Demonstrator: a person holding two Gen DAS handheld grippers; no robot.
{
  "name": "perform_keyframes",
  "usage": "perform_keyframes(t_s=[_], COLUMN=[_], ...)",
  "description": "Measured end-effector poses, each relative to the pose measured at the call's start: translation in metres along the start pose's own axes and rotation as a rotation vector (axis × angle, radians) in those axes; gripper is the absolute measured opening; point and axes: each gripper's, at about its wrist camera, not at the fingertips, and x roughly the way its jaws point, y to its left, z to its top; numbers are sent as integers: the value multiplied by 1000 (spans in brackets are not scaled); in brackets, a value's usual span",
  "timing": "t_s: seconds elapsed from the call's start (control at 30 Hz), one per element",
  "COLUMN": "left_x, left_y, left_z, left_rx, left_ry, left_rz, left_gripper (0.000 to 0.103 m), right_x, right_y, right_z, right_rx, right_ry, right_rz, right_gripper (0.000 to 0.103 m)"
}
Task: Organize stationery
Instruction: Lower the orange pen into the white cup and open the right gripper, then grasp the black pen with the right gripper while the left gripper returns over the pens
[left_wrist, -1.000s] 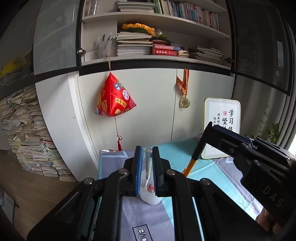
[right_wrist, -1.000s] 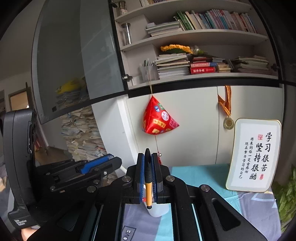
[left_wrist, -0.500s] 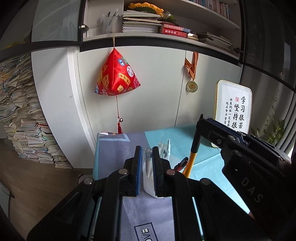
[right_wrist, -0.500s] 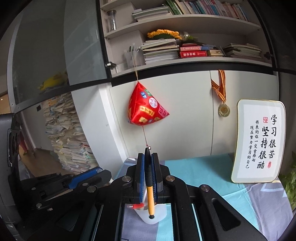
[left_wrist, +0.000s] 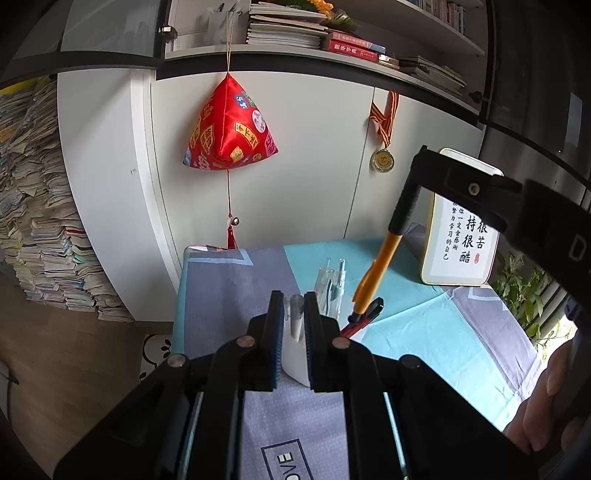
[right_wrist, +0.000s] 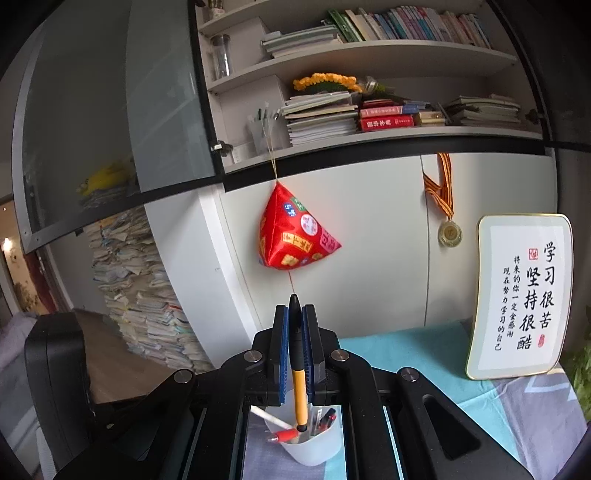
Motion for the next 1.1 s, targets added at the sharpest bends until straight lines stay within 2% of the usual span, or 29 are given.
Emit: perform_keyframes(t_s=[0.13, 0.37, 0.5, 0.57, 0.63, 0.8, 0.93, 1.1], left_x=[11, 36, 34, 33, 28, -6, -25, -43], left_y=[2, 7, 10, 8, 6, 3, -1, -13], left_z=[-8, -25, -27, -27, -26, -27, -37, -67], left_rx=[-8, -30, -55, -41, -36, -27, -22, 6], left_ry=[23, 83, 73, 72, 66, -12, -21, -3], left_rz=[-11, -40, -60, -45, -47, -57, -54, -69], left_gripper=[9, 8, 7, 7, 7, 10, 14, 19], right_x=[18, 45, 55, 57, 53, 26, 2, -20], right_y=[-4, -22, -30, -32, -31, -33, -39, -55], right_z=[-18, -57, -73, -79, -80, -72, -72, -87], right_rx=[-2, 32, 60, 67, 58, 48, 19, 28], right_ry=[64, 199, 254, 270, 265, 236, 239, 301], right_rz=[-23, -6, 12, 17, 21, 27, 0, -18], right_gripper=[8, 7, 4, 4, 4, 4, 4, 4])
